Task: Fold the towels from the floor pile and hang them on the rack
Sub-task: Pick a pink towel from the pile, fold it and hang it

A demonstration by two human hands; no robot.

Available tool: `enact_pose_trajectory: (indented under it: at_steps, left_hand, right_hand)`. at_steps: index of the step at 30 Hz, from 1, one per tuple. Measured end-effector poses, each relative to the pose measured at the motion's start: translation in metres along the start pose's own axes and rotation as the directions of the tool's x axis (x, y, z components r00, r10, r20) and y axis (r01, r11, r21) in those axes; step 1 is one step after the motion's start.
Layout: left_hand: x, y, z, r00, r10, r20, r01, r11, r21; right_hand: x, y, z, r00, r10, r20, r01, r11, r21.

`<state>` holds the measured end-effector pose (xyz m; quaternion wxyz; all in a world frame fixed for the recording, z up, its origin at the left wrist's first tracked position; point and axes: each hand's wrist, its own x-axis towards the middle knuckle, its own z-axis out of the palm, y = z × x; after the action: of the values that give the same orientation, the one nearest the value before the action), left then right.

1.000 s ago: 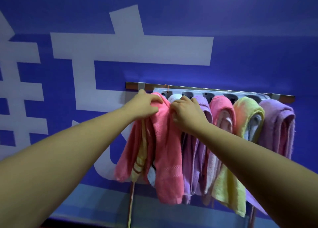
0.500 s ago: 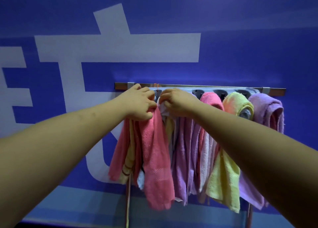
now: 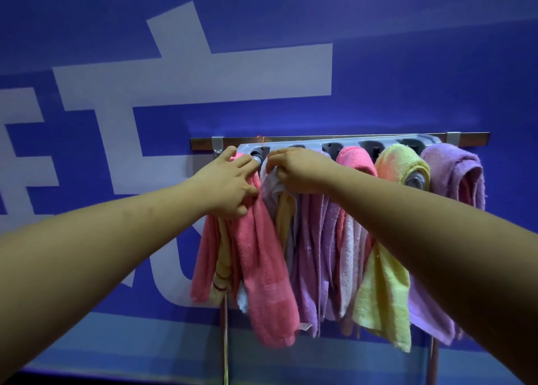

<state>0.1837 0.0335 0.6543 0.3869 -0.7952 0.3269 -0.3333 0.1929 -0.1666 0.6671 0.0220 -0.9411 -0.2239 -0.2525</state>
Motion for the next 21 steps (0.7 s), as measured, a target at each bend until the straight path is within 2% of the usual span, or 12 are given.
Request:
enact_pose_trajectory:
  at_steps: [2,4,6,7,9,11,12,13,14,16,18,21]
  left_hand:
    - [-0.004,0.001,0.001,0.995,-0.095,0.010,0.096,0.989,-0.112]
    - [-0.005,0.001,0.003,0.978,-0.206,0.037,0.205,0.902,-0.380]
    - [-0.003,-0.003,0.004,0.950,-0.308,0.044,0.261,0.714,-0.650]
    - [-0.001,-0.007,0.004,0.935,-0.352,0.049,0.272,0.619,-0.737]
    - [0.003,-0.016,0.004,0.916,-0.392,0.082,0.283,0.488,-0.826]
    - [0.004,-0.021,0.004,0.902,-0.412,0.130,0.307,0.400,-0.864]
    - [0.004,-0.021,0.004,0.885,-0.433,0.171,0.340,0.353,-0.872]
    - [0.004,-0.021,0.004,0.867,-0.447,0.222,0.380,0.304,-0.873]
    - [0.005,-0.021,0.004,0.859,-0.442,0.260,0.403,0.268,-0.875]
    - [0.005,-0.021,0.004,0.859,-0.419,0.293,0.413,0.232,-0.880]
    - [0.004,-0.020,0.001,0.856,-0.417,0.304,0.424,0.231,-0.876]
    - [0.003,-0.020,-0.006,0.854,-0.422,0.303,0.422,0.224,-0.878]
  right_hand:
    - [-0.001,0.003,0.002,1.000,-0.022,0.002,0.022,0.999,-0.028]
    - [-0.004,-0.002,0.003,0.999,-0.048,0.002,0.048,0.989,-0.137]
    - [-0.010,-0.017,0.007,0.971,-0.123,-0.206,0.053,0.947,-0.316]
    - [-0.017,-0.031,0.010,0.925,-0.185,-0.332,0.056,0.930,-0.363]
    - [-0.027,-0.061,0.024,0.851,-0.243,-0.466,0.102,0.946,-0.308]
    - [-0.035,-0.092,0.042,0.937,-0.081,-0.340,0.076,0.997,-0.027]
    - [-0.039,-0.103,0.048,0.978,0.068,-0.195,-0.042,0.990,0.135]
    - [-0.039,-0.110,0.058,0.970,0.221,-0.100,-0.186,0.942,0.280]
    - [-0.037,-0.114,0.067,0.937,0.344,-0.069,-0.287,0.864,0.414]
    - [-0.035,-0.122,0.076,0.866,0.499,-0.041,-0.353,0.666,0.657]
    - [-0.031,-0.129,0.081,0.809,0.588,-0.003,-0.344,0.477,0.809]
    - [-0.022,-0.137,0.084,0.759,0.649,0.059,-0.282,0.246,0.927]
